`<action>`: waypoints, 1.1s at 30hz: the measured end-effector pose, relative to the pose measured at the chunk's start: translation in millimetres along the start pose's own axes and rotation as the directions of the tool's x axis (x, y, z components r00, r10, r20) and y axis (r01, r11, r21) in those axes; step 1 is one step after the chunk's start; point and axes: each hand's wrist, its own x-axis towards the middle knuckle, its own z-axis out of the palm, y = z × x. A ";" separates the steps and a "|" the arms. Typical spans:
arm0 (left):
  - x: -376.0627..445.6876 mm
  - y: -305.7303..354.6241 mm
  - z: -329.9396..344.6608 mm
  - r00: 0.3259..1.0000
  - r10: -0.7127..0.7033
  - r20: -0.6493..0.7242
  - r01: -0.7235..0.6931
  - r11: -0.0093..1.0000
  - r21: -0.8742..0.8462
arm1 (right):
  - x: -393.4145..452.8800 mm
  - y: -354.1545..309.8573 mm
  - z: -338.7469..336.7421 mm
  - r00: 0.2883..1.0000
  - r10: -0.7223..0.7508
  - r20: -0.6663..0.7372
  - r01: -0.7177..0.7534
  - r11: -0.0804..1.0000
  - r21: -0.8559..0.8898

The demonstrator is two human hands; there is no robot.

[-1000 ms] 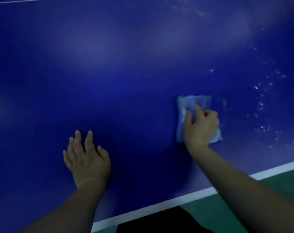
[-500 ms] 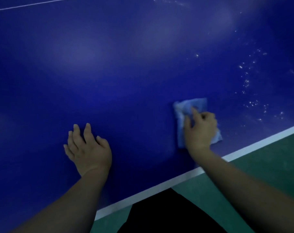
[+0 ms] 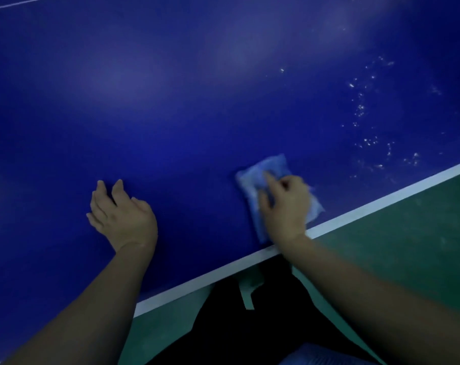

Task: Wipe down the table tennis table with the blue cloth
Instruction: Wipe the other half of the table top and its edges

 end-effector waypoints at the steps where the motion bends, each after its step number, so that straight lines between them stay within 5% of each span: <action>1: -5.6 11.6 1.2 1.000 0.018 -0.017 -0.019 1.000 -0.016 | -0.3 -7.5 4.1 0.986 -0.157 0.058 0.155 0.987 0.038; 3: -17.1 36.7 5.4 0.995 0.098 -0.023 -0.099 0.994 -0.056 | 20.3 -3.4 3.8 0.934 -0.341 0.107 0.333 0.939 0.086; 5: -25.2 61.9 9.9 0.985 0.171 0.002 -0.170 0.981 -0.094 | 55.6 24.4 -4.1 0.951 -0.301 0.067 0.298 0.953 0.054; 8: -31.9 102.2 17.4 0.980 0.196 0.026 -0.189 0.970 -0.150 | 105.3 100.3 -25.0 0.999 -0.015 -0.047 0.011 0.998 -0.069; 11: -43.0 135.8 28.1 0.974 0.206 0.096 -0.188 0.967 -0.171 | 99.9 136.9 -41.2 0.953 0.283 -0.110 -0.294 0.951 -0.095; 13: -52.8 147.5 37.7 0.971 0.182 0.154 -0.161 0.977 -0.141 | 74.3 125.3 -41.0 0.985 0.159 -0.061 -0.163 0.985 -0.059; 16: -63.1 150.3 49.8 0.975 0.138 0.174 -0.134 0.990 -0.037 | 54.3 110.5 -36.6 0.953 -0.277 0.122 0.271 0.961 0.058; 19: -64.1 149.0 54.6 0.979 0.115 0.166 -0.117 0.993 0.004 | 105.1 122.1 -33.9 0.907 -0.394 0.149 0.386 0.919 0.082; 21: -63.5 148.2 54.6 0.980 0.103 0.170 -0.107 0.994 0.013 | 150.2 140.2 -33.4 0.946 -0.307 0.102 0.308 0.951 0.014; 23: -63.2 148.0 53.5 0.980 0.097 0.171 -0.101 0.995 0.016 | 180.7 167.7 -38.4 0.997 -0.065 0.042 0.067 0.997 -0.032; 26: -63.3 150.0 52.1 0.982 0.082 0.171 -0.087 0.996 0.022 | 158.1 175.5 -48.5 0.981 0.185 -0.055 -0.188 0.981 -0.049; 29: -64.0 151.5 50.2 0.983 0.065 0.174 -0.071 0.997 0.029 | 120.1 146.4 -44.8 0.997 -0.055 0.058 0.053 0.998 0.046; 31: -62.7 151.1 48.7 0.981 0.058 0.187 -0.068 0.997 0.045 | 137.9 127.7 -34.0 0.936 -0.316 0.157 0.299 0.946 0.123; 33: -61.6 150.1 48.9 0.980 0.047 0.194 -0.060 0.996 0.060 | 178.7 114.6 -23.2 0.881 -0.429 0.199 0.405 0.902 0.150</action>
